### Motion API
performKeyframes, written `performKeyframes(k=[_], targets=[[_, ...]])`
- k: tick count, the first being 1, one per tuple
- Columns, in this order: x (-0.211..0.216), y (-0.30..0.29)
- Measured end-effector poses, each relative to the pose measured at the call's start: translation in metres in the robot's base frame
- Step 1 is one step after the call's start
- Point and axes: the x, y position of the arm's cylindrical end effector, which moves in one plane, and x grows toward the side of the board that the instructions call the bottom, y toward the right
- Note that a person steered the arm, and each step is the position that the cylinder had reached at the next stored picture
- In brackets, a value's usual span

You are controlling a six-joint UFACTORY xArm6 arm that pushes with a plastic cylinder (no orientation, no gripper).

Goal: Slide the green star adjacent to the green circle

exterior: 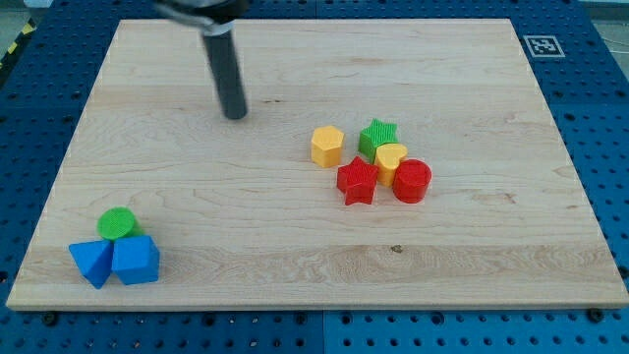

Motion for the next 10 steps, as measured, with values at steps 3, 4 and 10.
performKeyframes(k=[3,4,10], targets=[[-0.013,0.120],[-0.006,0.176],[0.095,0.186]])
